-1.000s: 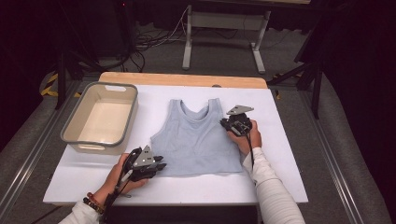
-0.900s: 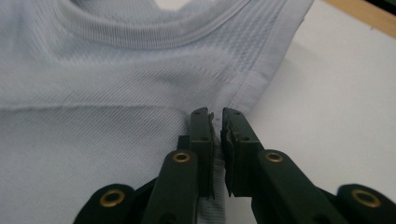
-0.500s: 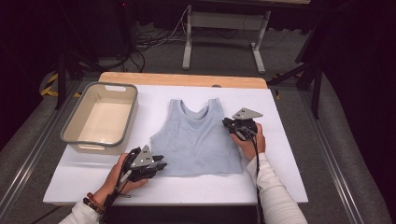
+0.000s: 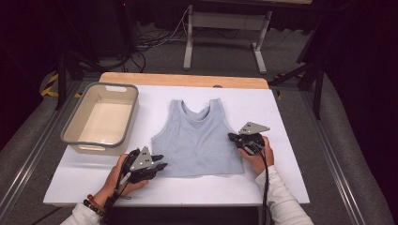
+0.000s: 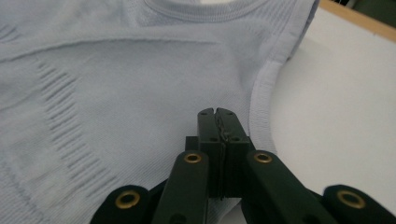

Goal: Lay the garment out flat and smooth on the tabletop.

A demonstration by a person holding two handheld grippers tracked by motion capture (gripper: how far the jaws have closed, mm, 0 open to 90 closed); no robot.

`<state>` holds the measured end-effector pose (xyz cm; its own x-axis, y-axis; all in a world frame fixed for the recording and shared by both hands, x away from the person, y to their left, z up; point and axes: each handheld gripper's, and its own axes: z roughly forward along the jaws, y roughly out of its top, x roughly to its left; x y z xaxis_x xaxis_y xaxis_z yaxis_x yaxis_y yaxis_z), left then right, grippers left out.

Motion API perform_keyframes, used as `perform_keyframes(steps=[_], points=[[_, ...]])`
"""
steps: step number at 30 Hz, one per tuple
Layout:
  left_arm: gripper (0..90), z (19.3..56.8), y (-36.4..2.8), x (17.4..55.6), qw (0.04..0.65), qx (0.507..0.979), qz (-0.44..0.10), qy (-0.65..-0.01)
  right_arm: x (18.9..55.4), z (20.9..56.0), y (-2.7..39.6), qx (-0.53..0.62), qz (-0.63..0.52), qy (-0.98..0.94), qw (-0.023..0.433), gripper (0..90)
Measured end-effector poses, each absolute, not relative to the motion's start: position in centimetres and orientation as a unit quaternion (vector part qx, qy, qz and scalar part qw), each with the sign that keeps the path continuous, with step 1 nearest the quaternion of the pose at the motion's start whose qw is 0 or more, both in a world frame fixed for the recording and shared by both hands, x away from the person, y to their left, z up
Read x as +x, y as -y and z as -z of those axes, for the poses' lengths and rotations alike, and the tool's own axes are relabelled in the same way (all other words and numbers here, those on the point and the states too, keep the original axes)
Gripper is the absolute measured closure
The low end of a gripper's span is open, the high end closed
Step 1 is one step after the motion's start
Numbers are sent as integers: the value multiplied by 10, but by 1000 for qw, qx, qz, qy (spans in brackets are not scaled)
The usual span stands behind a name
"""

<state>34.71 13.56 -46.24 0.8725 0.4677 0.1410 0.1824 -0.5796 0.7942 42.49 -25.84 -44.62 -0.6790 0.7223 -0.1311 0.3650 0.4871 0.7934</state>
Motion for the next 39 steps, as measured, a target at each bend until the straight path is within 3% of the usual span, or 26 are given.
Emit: perform_keyframes(steps=[4,11,20,25,26,33,39], points=[[658,462,-138,346,421,870,-176,-188,429,455,258,342,-368,-837,217,897],[645,456,-141,350,434,860,-187,-193,424,450,256,333,-371,-835,232,858],[535,447,-141,353,452,845,-209,-195,405,429,259,323,-426,-807,252,799],[497,444,-140,356,461,838,-217,-195,391,419,260,321,-441,-793,270,704],[459,444,-140,357,462,838,-218,-193,388,417,261,322,-445,-789,275,639],[338,444,-137,359,462,834,-230,-196,374,412,260,306,-457,-783,290,473],[219,442,-142,356,478,819,-243,-205,364,413,257,287,-468,-782,295,389]])
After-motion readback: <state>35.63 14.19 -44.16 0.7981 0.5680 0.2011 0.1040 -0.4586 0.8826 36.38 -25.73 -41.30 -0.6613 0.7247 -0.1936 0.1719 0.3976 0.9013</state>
